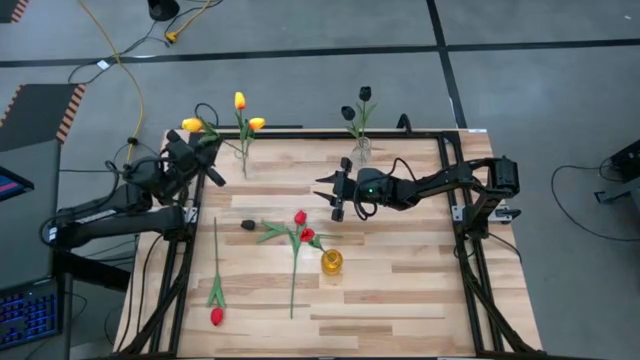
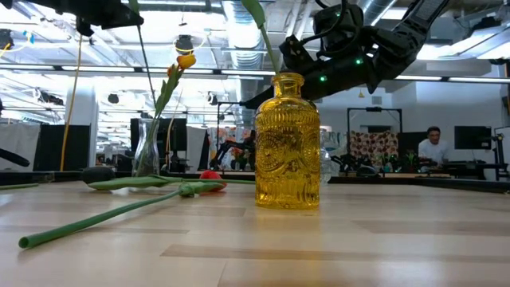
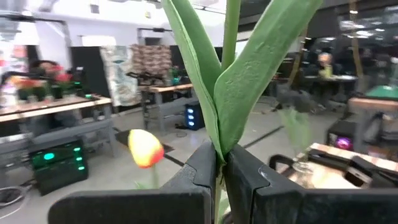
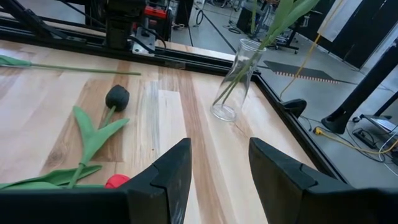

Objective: Sort flowers into vase by color
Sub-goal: Put the yellow flower into the left transparent vase

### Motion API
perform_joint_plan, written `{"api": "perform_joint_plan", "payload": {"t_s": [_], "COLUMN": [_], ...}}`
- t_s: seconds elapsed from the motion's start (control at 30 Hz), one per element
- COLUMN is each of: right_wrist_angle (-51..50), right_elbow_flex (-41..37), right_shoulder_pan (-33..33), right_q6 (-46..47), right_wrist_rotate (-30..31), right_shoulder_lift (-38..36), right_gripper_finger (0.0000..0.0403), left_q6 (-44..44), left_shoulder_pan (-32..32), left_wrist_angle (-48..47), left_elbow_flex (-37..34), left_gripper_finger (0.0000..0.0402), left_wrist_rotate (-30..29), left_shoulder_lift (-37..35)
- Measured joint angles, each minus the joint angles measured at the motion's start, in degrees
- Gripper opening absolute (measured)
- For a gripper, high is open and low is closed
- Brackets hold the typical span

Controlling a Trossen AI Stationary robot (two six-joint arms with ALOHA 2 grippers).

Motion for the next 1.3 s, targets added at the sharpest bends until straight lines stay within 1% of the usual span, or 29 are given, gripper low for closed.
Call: {"api": "perform_joint_plan", "payload": {"t_s": [0.1, 0.23, 0.3, 0.83, 0.9, 1.07, 1.17, 1.3], "right_wrist_angle": [-0.02, 0.00, 0.00, 0.00, 0.00, 0.00, 0.02, 0.00], "right_elbow_flex": [0.00, 0.00, 0.00, 0.00, 0.00, 0.00, 0.00, 0.00], "right_shoulder_pan": [0.00, 0.00, 0.00, 0.00, 0.00, 0.00, 0.00, 0.00], "right_q6": [0.00, 0.00, 0.00, 0.92, 0.92, 0.92, 0.92, 0.94], "right_wrist_rotate": [0.00, 0.00, 0.00, 0.00, 0.00, 0.00, -0.01, -0.02], "right_shoulder_lift": [0.00, 0.00, 0.00, 0.00, 0.00, 0.00, 0.02, 0.02], "right_gripper_finger": [0.0186, 0.0186, 0.0186, 0.0186, 0.0186, 0.0186, 0.0186, 0.0186], "left_q6": [0.13, -0.37, -0.95, -2.09, -3.26, -7.99, -9.45, -9.85], "left_shoulder_pan": [0.00, 0.00, 0.00, 0.00, -0.04, -0.03, 0.00, 0.00], "left_wrist_angle": [-0.31, -3.40, -4.38, -3.43, -3.41, -3.39, -3.39, -3.40], "left_elbow_flex": [0.02, 0.02, 0.02, -0.37, -0.38, -0.42, -0.42, -0.42], "left_gripper_finger": [0.0005, 0.0005, 0.0005, 0.0005, 0.0005, 0.0005, 0.0014, 0.0048], "left_wrist_rotate": [-3.43, -6.91, -7.42, -7.82, -8.99, -14.58, -15.60, -15.85], "left_shoulder_lift": [-0.48, 0.07, 0.78, 8.17, 9.47, 12.34, 13.49, 14.37]}}
